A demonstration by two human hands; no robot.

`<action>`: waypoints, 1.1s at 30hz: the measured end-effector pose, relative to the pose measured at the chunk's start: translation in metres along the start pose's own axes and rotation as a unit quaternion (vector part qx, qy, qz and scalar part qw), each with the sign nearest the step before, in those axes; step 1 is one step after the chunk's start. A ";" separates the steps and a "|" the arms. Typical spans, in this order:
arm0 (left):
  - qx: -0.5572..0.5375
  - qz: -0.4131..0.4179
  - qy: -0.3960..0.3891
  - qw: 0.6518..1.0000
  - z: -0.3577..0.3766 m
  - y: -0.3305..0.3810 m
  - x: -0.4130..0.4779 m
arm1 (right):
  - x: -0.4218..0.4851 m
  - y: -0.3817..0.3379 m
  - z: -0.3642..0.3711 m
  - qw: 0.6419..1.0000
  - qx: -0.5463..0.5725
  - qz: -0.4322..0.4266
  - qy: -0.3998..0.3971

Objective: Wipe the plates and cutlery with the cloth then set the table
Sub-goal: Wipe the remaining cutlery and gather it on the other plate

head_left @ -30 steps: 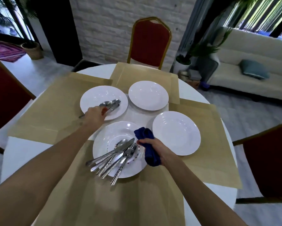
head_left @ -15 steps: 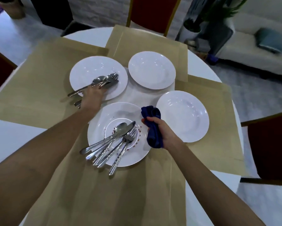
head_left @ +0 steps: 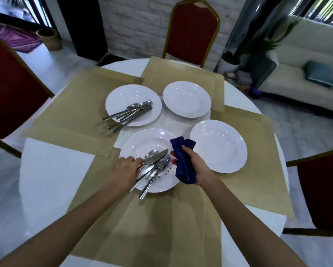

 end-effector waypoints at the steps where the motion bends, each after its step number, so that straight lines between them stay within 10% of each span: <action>1: 0.032 -0.002 0.014 0.999 -0.001 0.001 -0.001 | -0.005 0.000 0.001 1.000 -0.002 -0.006 0.003; 13: -0.105 -0.169 -0.106 0.974 -0.011 -0.018 -0.003 | -0.053 0.008 -0.004 0.999 -0.022 -0.017 0.025; 25: -0.248 -0.173 -0.023 0.953 -0.053 -0.009 -0.030 | -0.065 -0.019 -0.002 0.984 -0.150 -0.092 0.036; 33: -0.316 -0.099 0.007 0.944 -0.102 0.061 -0.040 | -0.105 -0.104 0.067 0.732 -0.482 -0.479 -0.047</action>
Point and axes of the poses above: each hand's wrist, its own x-axis towards the middle knuckle, its own z-axis out of the palm, y = z × x, the point moved 6 cm from there along x, towards the middle knuckle, and after that the axes turned 14 degrees about -z, right-handed, at the moved point
